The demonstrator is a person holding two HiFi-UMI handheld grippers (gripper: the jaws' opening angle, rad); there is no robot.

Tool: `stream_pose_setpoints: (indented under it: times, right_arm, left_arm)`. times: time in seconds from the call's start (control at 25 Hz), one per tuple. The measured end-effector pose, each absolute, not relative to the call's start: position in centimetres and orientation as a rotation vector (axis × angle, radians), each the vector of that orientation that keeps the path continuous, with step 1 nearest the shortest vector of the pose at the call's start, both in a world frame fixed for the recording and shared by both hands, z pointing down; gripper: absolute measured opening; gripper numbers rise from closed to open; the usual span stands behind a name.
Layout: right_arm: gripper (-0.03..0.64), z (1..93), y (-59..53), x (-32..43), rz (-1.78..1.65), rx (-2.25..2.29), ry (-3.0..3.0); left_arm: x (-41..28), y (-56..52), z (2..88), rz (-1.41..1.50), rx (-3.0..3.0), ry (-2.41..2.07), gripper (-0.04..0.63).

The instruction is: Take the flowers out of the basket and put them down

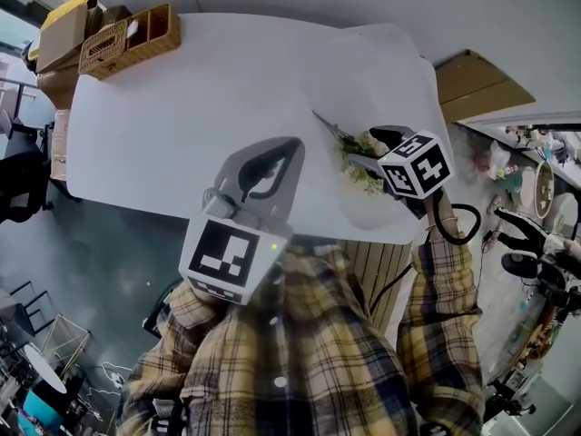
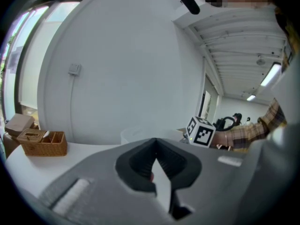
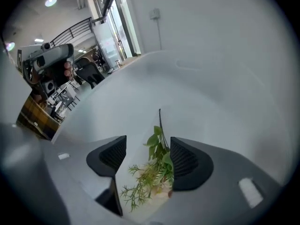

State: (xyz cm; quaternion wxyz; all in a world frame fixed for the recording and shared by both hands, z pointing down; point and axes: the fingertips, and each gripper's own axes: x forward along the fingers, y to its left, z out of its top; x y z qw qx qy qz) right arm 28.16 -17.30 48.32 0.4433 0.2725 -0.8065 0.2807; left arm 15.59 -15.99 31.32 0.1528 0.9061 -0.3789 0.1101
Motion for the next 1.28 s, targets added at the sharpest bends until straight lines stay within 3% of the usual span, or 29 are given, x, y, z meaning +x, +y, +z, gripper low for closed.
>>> stream_pose_setpoints:
  times: [0.48,0.76,1.0,1.28]
  right_arm:
    - [0.362,55.5,-16.7,30.3,0.768,0.489,-1.750]
    - [0.350,58.0,-15.8,31.0,0.798,0.438,-1.672]
    - [0.271,59.6,-15.4,31.5,0.775,0.420,-1.606]
    - [0.082,59.7,-16.1,32.4,0.714,0.462,-1.597]
  left_arm:
    - [15.3,-16.7,31.8,0.304,2.579,-1.099,0.000]
    - [14.8,-17.0,32.1,0.295,2.560,-1.113,0.000]
    - [14.6,-17.2,32.2,0.292,2.552,-1.118,0.000]
    - [14.4,-17.5,32.1,0.285,2.557,-1.125,0.000]
